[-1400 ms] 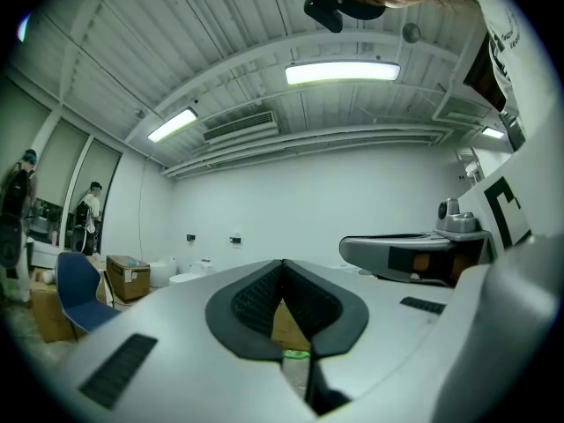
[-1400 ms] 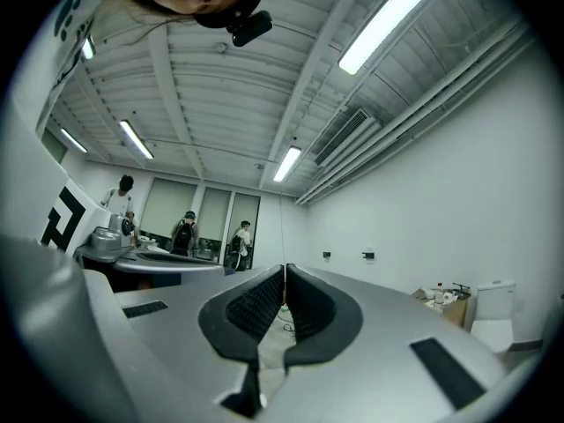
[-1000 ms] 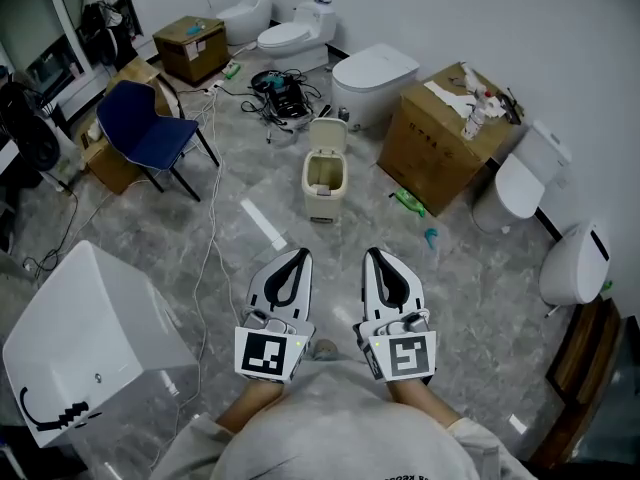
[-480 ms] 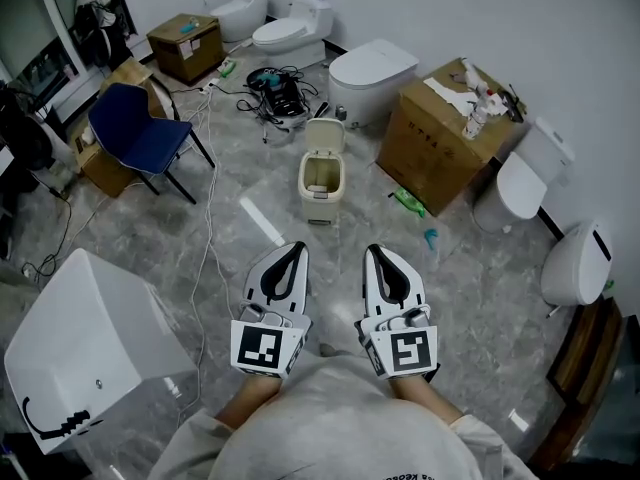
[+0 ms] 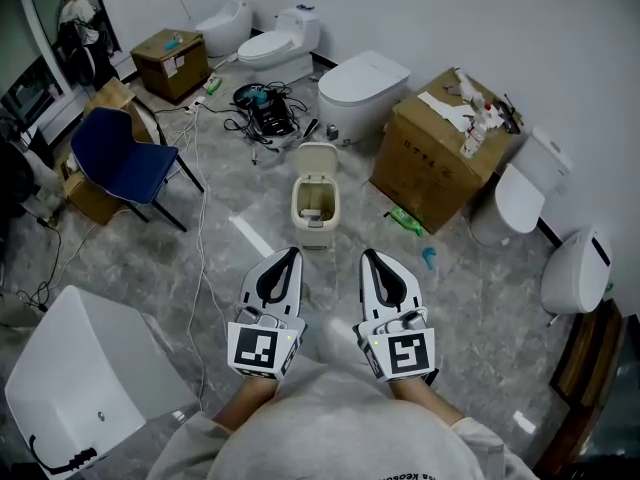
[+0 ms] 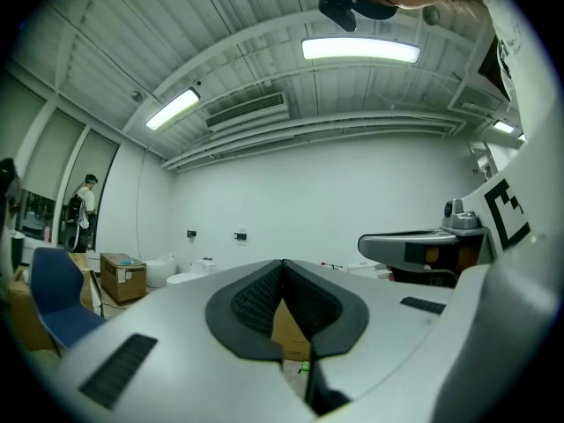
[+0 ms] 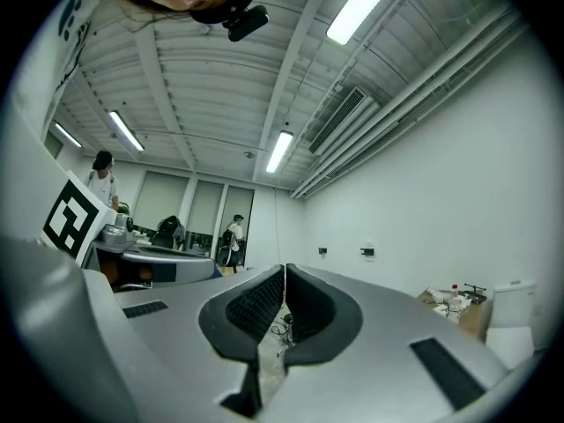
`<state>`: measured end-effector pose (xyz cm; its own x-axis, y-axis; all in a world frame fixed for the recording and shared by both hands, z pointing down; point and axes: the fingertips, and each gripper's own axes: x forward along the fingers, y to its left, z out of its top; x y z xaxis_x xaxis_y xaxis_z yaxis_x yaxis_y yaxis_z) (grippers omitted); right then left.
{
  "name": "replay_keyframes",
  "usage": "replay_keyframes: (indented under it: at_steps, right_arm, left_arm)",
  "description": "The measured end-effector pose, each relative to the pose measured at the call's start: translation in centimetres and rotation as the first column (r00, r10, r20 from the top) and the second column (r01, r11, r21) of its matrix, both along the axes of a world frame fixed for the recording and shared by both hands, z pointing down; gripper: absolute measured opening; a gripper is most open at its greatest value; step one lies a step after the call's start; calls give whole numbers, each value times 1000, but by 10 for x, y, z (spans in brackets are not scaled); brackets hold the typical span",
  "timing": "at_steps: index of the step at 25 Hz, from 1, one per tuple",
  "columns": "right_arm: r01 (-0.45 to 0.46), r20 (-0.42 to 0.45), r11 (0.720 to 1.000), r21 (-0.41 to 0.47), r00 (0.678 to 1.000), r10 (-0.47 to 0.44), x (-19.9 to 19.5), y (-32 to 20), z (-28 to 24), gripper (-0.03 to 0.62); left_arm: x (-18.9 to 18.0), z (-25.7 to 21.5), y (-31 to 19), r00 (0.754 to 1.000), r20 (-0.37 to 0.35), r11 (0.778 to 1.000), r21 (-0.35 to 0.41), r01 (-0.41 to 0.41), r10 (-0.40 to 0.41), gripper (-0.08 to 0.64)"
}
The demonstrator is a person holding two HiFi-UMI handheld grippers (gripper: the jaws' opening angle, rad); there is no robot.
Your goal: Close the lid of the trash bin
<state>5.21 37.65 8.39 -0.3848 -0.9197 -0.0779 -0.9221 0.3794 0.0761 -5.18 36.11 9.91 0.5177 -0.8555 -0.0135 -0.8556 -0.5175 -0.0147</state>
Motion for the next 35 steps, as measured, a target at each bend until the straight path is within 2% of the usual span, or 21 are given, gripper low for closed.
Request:
replay_keyframes:
  at_steps: [8, 11, 14, 19, 24, 35]
  right_arm:
    - [-52, 47, 997, 50, 998, 50, -27, -162, -25, 32]
    - [-89, 38, 995, 38, 995, 87, -28, -216, -28, 32]
    - [-110, -17, 994, -9, 994, 110, -21, -261, -13, 32]
    - [-149, -24, 988, -26, 989, 149, -20, -324, 0, 32]
    - [-129, -26, 991, -34, 991, 128, -19, -366, 15, 32]
    - [-80, -73, 992, -96, 995, 73, -10, -429, 40, 32]
  left_arm:
    - [-19, -5, -168, 998, 17, 998, -9, -59, 60, 20]
    - [-21, -12, -228, 996, 21, 996, -8, -92, 92, 20]
    - [-16, -9, -279, 993, 27, 993, -23, -114, 115, 20]
    - [-15, 5, -347, 988, 30, 988, -33, -153, 154, 20]
    - [-14, 20, -391, 987, 24, 987, -30, -160, 161, 20]
    - [-14, 49, -441, 988, 0, 985, -67, -156, 156, 20]
